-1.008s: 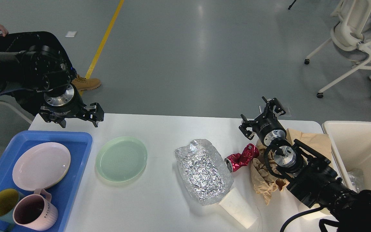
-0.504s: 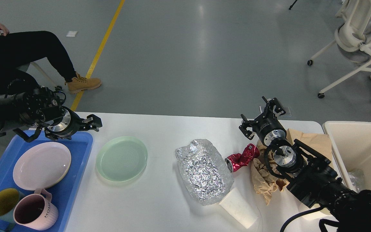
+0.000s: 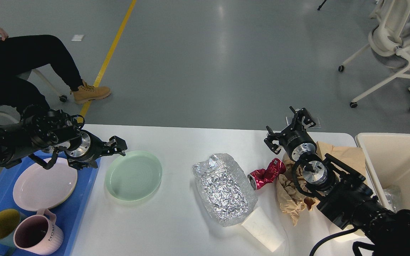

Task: Tidy desktop
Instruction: 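Raise the left gripper and move it to the pale green plate, then grasp the rim of the pale green plate with the left gripper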

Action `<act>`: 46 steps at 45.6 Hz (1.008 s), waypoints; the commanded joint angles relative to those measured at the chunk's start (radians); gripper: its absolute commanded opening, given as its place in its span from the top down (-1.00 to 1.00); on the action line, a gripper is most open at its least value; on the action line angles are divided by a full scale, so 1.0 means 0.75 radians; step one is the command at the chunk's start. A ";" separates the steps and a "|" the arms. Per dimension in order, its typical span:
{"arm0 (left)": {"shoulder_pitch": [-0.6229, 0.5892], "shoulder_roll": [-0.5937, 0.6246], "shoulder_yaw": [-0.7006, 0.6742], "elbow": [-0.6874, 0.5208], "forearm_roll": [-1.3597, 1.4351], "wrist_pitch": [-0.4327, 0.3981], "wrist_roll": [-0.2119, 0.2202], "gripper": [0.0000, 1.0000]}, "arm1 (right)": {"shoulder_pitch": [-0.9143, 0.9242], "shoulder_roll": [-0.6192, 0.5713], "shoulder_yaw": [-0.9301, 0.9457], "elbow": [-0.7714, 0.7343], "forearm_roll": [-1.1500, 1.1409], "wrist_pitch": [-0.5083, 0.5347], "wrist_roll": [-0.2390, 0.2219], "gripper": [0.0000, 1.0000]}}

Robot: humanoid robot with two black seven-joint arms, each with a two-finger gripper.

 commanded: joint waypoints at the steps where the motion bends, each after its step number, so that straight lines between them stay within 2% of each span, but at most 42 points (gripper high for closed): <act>1: 0.005 -0.008 0.025 -0.007 0.006 -0.043 0.005 -0.92 | 0.000 0.000 0.000 0.000 0.000 0.000 0.000 -1.00; 14: 0.033 -0.010 0.090 -0.034 0.008 -0.067 0.007 -0.92 | 0.000 0.000 0.000 0.000 0.000 0.000 0.000 -1.00; 46: 0.119 -0.044 0.023 -0.022 0.008 -0.041 0.001 -0.92 | 0.000 0.000 0.000 0.000 0.000 0.000 0.000 -1.00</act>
